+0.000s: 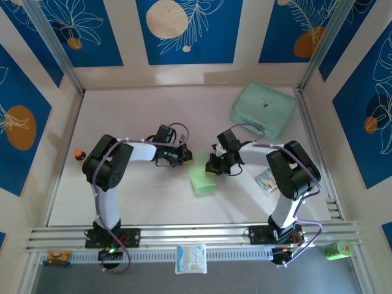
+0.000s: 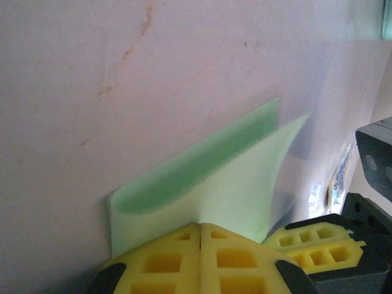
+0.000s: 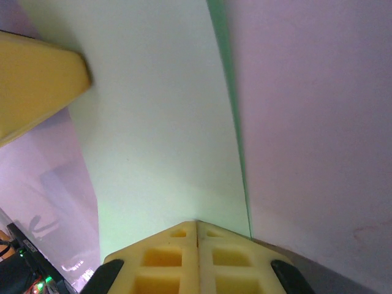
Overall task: Fold a paper plane with a square sheet of paper (pick it up from the middle)
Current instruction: First fold the square sheet of paper in half at the center of the table.
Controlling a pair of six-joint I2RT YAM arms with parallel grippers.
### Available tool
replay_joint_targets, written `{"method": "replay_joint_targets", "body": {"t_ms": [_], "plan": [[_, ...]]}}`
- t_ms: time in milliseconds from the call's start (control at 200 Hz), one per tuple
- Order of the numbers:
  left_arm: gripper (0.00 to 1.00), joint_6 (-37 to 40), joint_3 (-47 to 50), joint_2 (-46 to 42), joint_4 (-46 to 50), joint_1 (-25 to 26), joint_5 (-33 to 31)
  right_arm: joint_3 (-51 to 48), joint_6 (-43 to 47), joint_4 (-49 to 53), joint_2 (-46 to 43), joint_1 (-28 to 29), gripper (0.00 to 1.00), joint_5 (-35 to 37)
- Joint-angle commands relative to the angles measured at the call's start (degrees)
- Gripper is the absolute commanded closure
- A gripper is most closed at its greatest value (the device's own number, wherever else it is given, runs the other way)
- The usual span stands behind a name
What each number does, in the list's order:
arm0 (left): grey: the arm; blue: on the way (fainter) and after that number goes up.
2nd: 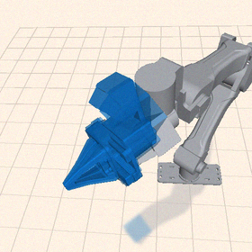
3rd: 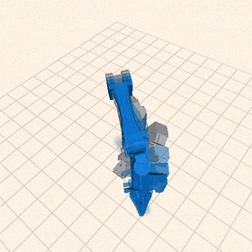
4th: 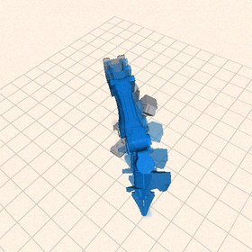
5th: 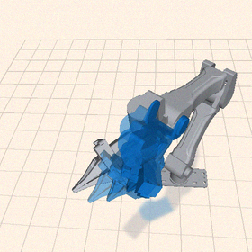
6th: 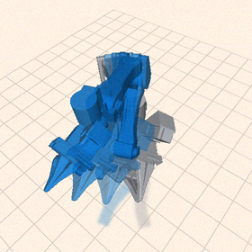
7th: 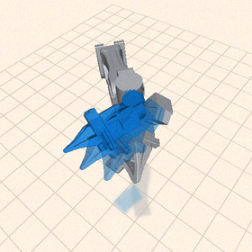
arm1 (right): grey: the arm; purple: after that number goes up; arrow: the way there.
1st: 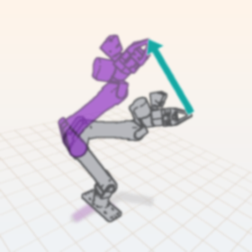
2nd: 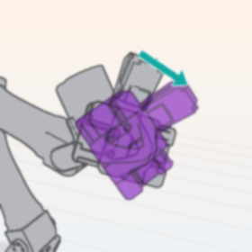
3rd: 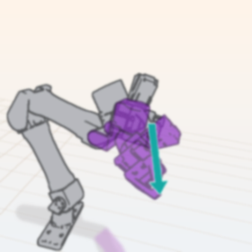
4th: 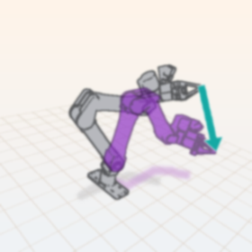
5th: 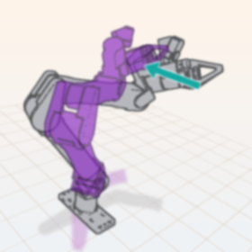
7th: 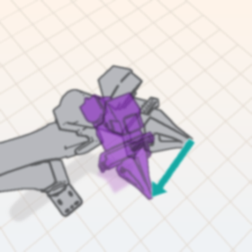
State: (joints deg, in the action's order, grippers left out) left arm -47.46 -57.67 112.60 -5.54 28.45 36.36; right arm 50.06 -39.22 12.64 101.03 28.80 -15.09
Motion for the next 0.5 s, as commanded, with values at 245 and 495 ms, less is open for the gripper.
{"method": "replay_joint_targets", "body": {"t_ms": [245,495], "plan": [[1.0,0.5,0.1,-0.3,1.4,-0.8,0.1,-3.2,-0.3,5.6,2.1,-1.0,1.0,7.4],[1.0,2.0,-4.9,0.6,3.5,-1.1,2.7,-3.5,-0.4,5.4,2.1,-1.0,1.0,7.2]]}}
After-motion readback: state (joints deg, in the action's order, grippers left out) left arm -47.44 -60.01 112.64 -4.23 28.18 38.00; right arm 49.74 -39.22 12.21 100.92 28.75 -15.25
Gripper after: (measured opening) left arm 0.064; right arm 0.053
